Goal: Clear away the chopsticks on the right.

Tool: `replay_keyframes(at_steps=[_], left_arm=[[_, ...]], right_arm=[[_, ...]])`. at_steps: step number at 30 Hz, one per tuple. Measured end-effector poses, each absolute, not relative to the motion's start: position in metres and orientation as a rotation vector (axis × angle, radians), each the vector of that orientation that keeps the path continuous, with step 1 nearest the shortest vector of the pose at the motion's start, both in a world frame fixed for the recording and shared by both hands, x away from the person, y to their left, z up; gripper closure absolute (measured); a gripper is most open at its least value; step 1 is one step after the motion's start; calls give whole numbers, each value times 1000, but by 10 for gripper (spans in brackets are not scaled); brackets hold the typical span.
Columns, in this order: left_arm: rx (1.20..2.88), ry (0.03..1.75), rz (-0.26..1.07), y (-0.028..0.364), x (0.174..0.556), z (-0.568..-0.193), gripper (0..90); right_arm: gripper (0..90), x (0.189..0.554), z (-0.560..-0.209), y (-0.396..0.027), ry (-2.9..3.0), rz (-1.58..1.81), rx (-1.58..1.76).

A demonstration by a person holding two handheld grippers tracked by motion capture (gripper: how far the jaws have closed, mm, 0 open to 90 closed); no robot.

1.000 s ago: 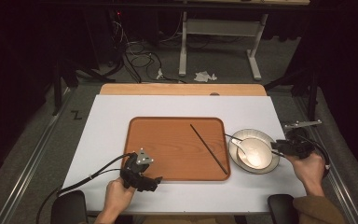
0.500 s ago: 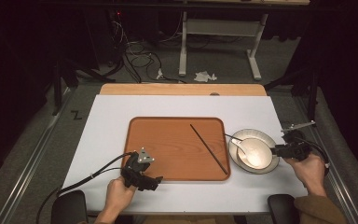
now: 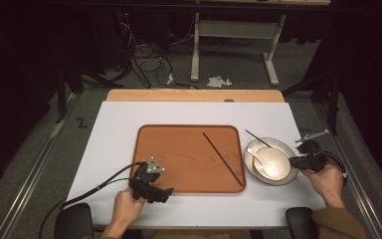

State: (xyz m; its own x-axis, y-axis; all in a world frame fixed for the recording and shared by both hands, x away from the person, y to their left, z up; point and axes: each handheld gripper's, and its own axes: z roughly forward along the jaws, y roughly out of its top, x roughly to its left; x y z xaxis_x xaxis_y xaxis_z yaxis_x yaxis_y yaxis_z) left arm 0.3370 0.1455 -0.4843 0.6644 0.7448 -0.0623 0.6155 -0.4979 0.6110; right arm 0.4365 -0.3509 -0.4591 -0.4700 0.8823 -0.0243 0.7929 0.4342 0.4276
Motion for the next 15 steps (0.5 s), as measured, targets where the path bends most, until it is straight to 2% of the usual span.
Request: replay_keyframes(at_steps=[7,15], left_arm=[[2269,1062,291,145,340,-485,166],[2270,1058,295,145,338,-485,166]], right_arm=[[852,437,-462,-349,2448,525,1431],[859,436,-458,-349,2433,558,1416]])
